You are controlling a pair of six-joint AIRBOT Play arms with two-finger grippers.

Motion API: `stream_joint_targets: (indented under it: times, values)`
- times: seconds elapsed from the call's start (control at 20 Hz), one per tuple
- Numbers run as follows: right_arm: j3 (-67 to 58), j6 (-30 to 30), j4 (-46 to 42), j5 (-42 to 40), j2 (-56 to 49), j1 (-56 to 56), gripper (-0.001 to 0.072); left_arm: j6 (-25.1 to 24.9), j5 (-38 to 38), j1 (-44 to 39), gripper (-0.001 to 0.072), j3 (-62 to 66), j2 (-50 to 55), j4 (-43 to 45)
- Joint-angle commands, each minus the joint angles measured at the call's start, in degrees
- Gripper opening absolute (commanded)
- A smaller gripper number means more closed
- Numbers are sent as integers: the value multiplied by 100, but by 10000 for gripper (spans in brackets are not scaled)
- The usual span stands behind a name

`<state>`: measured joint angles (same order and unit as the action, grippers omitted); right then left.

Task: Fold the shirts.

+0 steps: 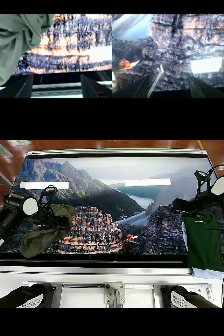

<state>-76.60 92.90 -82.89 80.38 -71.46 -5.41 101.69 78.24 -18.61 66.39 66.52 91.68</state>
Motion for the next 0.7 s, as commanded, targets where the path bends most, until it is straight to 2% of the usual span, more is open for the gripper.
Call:
stream_joint_targets:
  times: [0.0,0.65]
  values:
    - [-7,0,0,2,-2,-2,618,-2,-2,7,717,-2,-2,2]
    - [-7,0,-2,-85,-4,-2,618,2,-4,7,717,-2,-2,2]
